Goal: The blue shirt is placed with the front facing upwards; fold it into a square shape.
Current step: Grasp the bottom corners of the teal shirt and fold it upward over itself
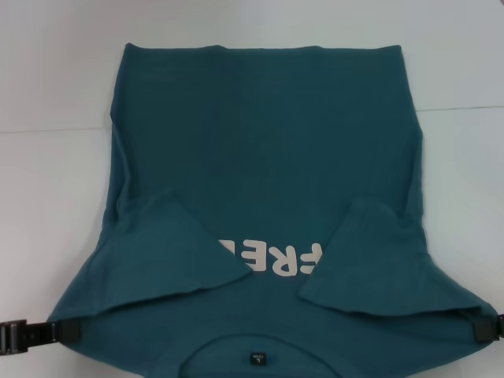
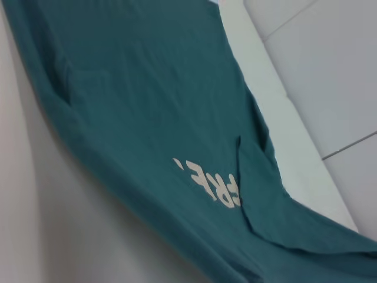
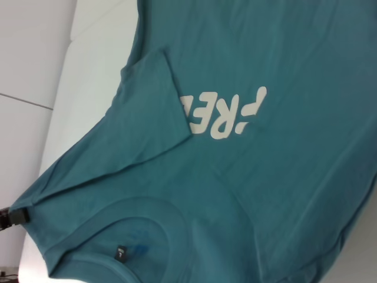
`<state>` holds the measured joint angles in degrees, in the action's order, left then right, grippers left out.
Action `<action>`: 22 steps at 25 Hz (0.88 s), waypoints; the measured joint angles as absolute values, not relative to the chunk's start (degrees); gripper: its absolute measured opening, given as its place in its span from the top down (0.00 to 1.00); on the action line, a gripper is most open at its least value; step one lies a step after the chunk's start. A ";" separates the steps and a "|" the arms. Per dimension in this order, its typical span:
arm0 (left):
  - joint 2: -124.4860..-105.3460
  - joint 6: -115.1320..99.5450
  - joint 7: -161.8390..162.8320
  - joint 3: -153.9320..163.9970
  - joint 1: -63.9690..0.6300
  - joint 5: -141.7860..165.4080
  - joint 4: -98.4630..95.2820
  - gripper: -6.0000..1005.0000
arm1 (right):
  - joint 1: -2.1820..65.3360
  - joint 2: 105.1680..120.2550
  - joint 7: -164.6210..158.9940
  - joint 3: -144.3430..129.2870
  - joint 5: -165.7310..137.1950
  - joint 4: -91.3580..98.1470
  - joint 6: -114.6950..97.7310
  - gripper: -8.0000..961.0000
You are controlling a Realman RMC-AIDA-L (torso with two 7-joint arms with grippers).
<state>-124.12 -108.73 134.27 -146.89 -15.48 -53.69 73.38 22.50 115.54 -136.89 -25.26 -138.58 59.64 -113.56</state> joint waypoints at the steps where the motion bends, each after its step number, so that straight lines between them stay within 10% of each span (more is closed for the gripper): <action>1: -124.16 -108.85 134.26 -147.03 -15.24 -53.89 73.66 0.96 | 22.40 115.59 -137.04 -25.30 -138.46 59.65 -113.59 0.96; 22: -124.67 -111.93 136.24 -147.30 -7.93 -58.21 79.09 0.95 | 18.70 116.21 -140.08 -28.72 -137.01 59.82 -114.17 0.96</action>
<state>-124.67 -111.93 136.24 -147.30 -7.93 -58.21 79.09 18.70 116.21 -140.08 -28.73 -137.01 59.82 -114.17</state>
